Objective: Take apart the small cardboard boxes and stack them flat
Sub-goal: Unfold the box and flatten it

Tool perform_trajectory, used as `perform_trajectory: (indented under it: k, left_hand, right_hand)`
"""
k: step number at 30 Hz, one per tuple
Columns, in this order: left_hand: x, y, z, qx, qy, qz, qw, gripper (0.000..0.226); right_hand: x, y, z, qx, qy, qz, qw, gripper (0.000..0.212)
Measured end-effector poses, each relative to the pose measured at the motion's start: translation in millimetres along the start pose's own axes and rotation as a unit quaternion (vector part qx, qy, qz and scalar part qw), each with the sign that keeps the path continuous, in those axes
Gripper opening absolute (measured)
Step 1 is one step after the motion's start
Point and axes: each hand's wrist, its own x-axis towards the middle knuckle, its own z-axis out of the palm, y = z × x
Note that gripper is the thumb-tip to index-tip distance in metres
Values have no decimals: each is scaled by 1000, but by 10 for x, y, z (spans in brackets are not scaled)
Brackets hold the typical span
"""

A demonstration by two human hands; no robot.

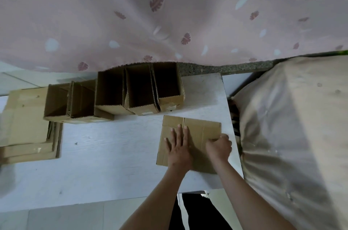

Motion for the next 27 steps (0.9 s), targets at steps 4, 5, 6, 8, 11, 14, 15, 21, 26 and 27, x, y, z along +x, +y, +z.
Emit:
perform_trajectory:
  k: [4, 5, 6, 8, 11, 14, 15, 21, 26, 27]
  left_hand:
    - [-91, 135, -161, -36, -55, -12, 998, 95]
    - [-114, 146, -195, -36, -57, -13, 998, 98]
    - [-136, 156, -229, -41, -59, -12, 997, 98]
    - [-206, 188, -263, -58, -62, -19, 996, 94]
    - [-395, 272, -259, -70, -42, -67, 994, 94]
    - [-671, 375, -164, -101, -11, -124, 987, 84]
    - [-765, 414, -127, -123, 18, -150, 981, 78]
    - [-1175, 579, -171, -451, 121, -381, 798, 74]
    - [-1481, 448, -185, -578, 143, -449, 666, 54]
    - [-1542, 405, -171, -601, 150, -455, 639, 45]
  right_hand:
    - [86, -47, -199, 29, -55, 63, 996, 36]
    - [122, -39, -227, 29, -71, 60, 995, 35]
    - [160, -25, -254, 30, -88, 57, 994, 36]
    - [199, 45, -312, 36, -116, 49, 991, 37]
    - [208, 120, -407, 32, -134, 26, 990, 33]
    - [144, 104, -476, 34, -143, -2, 989, 39]
    - [107, 98, -487, 38, -144, -14, 989, 39]
    - [-157, 114, -582, 83, -191, -10, 978, 33]
    - [-477, 211, -629, 111, -207, -3, 972, 33]
    - [-548, 232, -619, 124, -218, -1, 968, 34]
